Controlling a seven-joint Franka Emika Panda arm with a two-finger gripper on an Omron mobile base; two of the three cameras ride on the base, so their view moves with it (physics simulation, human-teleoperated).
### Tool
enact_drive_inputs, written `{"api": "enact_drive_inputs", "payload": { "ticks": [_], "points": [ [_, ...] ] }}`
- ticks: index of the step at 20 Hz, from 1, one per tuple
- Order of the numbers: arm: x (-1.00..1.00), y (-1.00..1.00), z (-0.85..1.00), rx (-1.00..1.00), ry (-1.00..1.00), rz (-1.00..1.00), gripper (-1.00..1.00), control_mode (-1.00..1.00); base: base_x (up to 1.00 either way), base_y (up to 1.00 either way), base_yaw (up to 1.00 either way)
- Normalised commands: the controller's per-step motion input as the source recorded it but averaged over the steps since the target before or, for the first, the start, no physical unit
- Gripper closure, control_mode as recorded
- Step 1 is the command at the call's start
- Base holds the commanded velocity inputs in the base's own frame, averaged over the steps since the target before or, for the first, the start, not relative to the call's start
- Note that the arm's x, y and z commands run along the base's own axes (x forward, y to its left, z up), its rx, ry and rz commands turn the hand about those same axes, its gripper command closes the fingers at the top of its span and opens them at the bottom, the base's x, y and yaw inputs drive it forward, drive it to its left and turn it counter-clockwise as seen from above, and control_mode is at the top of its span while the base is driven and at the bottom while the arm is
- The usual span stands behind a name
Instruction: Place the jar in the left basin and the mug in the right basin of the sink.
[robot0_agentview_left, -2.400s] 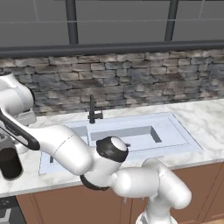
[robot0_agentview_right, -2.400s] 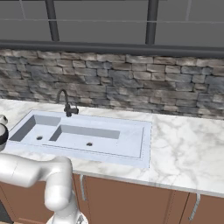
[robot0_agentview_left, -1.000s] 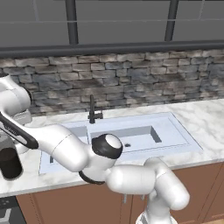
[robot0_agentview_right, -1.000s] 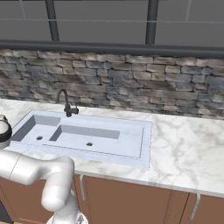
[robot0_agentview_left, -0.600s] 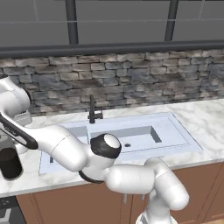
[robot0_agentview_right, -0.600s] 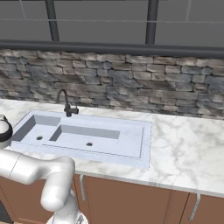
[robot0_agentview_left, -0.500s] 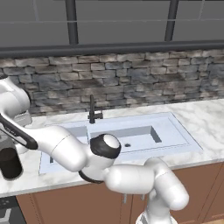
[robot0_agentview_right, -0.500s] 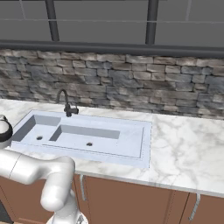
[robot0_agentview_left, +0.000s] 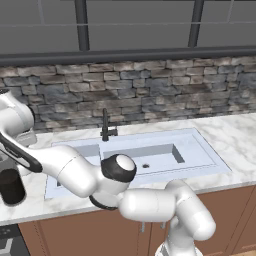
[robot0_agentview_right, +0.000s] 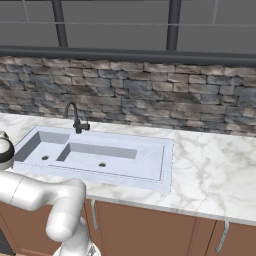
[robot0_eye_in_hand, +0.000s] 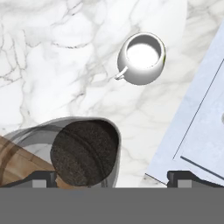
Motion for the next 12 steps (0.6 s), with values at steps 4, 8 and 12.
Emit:
{"api": "enact_drive_inputs", "payload": {
  "ticks": [4,8,12],
  "points": [
    [0.05,0.00,-0.13,0.00,0.00,0.00,-1.00,-1.00,0.00,0.00,0.00],
    [0.03,0.00,-0.09,0.00,0.00,0.00,-1.00,-1.00,0.00,0.00,0.00],
    [0.02,0.00,-0.06,0.00,0.00,0.00,-1.00,-1.00,0.00,0.00,0.00]
  ]
}}
